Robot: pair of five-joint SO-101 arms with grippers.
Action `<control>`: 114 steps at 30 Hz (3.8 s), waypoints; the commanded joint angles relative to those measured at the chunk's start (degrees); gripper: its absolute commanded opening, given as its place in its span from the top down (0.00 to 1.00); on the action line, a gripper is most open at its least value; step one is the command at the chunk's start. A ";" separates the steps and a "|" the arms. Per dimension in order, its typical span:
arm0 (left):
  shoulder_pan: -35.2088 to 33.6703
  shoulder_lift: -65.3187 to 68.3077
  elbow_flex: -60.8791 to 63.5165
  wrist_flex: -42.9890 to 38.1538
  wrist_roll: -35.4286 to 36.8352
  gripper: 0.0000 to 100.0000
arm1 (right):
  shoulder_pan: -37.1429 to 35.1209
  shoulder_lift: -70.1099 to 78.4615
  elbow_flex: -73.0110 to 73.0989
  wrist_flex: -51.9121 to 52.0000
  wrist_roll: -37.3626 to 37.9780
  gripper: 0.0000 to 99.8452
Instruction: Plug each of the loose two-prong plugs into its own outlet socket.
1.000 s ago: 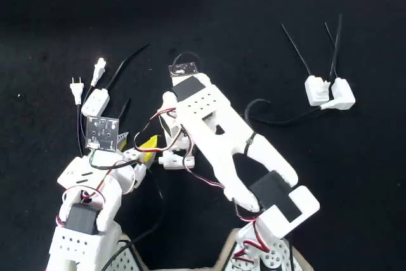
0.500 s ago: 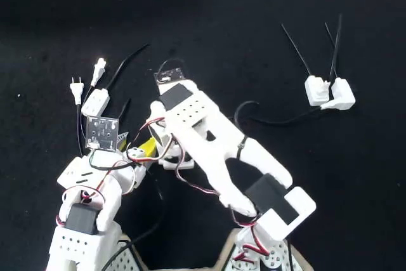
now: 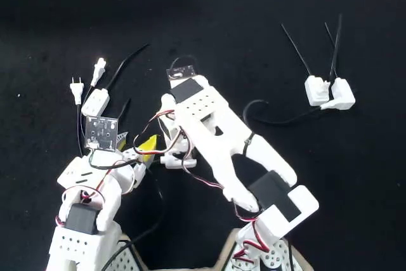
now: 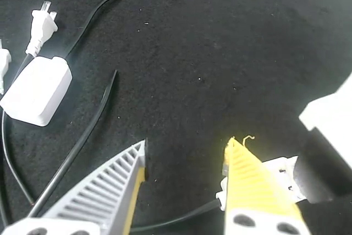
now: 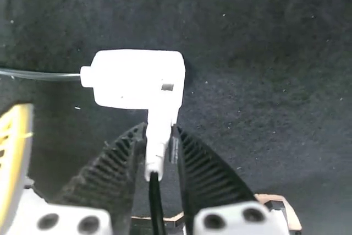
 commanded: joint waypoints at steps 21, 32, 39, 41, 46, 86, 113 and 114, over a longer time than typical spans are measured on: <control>-2.95 -0.53 -1.10 -0.70 -0.09 0.77 | 2.99 -0.13 0.04 -2.20 1.05 0.99; -2.59 -0.53 -1.10 -0.79 -0.09 0.77 | 5.36 -0.13 0.04 0.18 10.29 0.99; -2.59 -0.53 -1.10 -0.70 -0.09 0.77 | 6.15 -0.31 -0.40 0.18 25.67 0.99; -2.59 -0.53 -1.10 -0.70 -0.09 0.77 | 5.89 -0.31 -0.48 1.23 29.36 0.99; -2.51 -0.53 -1.10 -0.70 -0.09 0.77 | 6.07 -0.22 -5.32 9.85 35.60 0.99; -2.68 -0.53 -1.10 -0.70 -0.09 0.77 | 6.86 10.51 -13.23 13.19 31.74 0.99; -2.51 -0.53 -1.10 -0.70 -0.09 0.77 | 22.86 -11.38 28.97 -35.60 46.42 0.99; -2.51 -0.53 -1.10 -0.70 -0.09 0.77 | 22.95 -10.51 29.05 -35.52 46.42 0.99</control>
